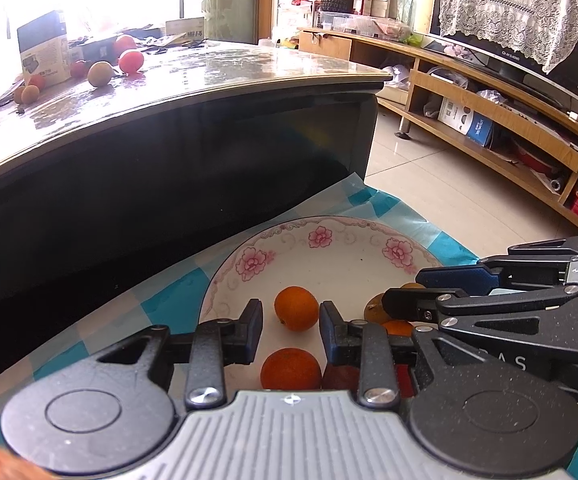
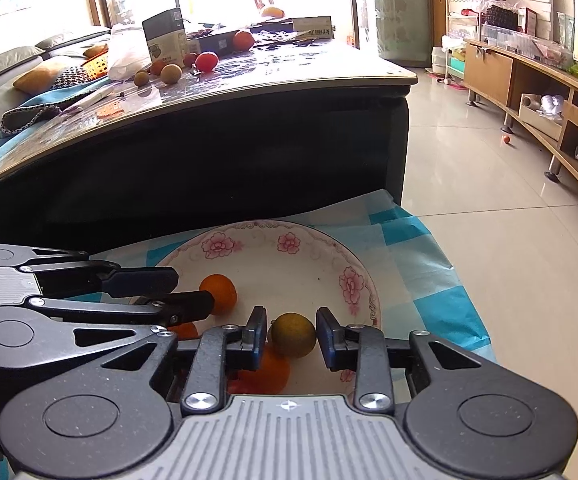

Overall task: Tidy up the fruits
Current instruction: 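Open both tools to release the fruits and lift out of the bowl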

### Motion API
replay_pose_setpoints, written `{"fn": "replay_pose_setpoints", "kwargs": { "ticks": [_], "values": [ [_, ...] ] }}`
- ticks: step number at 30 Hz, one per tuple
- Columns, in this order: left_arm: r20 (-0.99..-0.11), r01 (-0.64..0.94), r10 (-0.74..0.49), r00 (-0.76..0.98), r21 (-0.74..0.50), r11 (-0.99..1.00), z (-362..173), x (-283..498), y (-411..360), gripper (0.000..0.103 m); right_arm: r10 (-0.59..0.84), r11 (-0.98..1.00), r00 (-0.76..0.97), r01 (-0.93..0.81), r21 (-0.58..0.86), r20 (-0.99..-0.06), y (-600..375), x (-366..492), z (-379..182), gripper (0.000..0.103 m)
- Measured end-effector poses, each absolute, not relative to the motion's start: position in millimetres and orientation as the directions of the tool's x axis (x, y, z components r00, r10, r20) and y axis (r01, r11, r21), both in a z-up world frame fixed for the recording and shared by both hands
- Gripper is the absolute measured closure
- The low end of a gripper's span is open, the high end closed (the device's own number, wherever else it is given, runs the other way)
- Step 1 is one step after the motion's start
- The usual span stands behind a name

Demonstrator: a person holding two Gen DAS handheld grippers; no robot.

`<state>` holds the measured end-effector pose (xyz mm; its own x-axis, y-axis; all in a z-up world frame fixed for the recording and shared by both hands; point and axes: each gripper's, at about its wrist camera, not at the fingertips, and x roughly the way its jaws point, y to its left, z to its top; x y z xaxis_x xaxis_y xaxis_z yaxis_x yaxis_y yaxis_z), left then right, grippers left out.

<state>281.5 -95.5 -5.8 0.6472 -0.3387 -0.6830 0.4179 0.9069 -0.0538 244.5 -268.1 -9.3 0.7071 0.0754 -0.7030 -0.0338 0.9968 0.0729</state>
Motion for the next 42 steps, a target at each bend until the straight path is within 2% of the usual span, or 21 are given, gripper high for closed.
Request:
{"fn": "replay_pose_setpoints", "kwargs": {
  "ticks": [10, 25, 39, 42],
  "values": [
    [-0.667, 0.406, -0.338, 0.664, -0.059, 0.912, 1, 281, -90, 0.058, 0.112, 0.990, 0.718, -0.019, 0.141, -0.687, -274, 245, -4, 0.074],
    [-0.663, 0.370, -0.296, 0.687, -0.030, 0.928, 10, 267, -88, 0.048, 0.073, 0.993, 0.728, 0.014, 0.121, -0.682, -273, 232, 7, 0.074],
    [-0.685, 0.318, -0.226, 0.693, 0.010, 0.948, 15, 221, -79, 0.023, 0.056, 0.990, 0.708, 0.054, 0.133, -0.704, -266, 188, 15, 0.069],
    [-0.676, 0.305, -0.209, 0.707, 0.024, 0.952, 17, 212, -77, 0.014, 0.054, 0.991, 0.707, 0.047, 0.123, -0.705, -260, 180, 16, 0.069]
  ]
}}
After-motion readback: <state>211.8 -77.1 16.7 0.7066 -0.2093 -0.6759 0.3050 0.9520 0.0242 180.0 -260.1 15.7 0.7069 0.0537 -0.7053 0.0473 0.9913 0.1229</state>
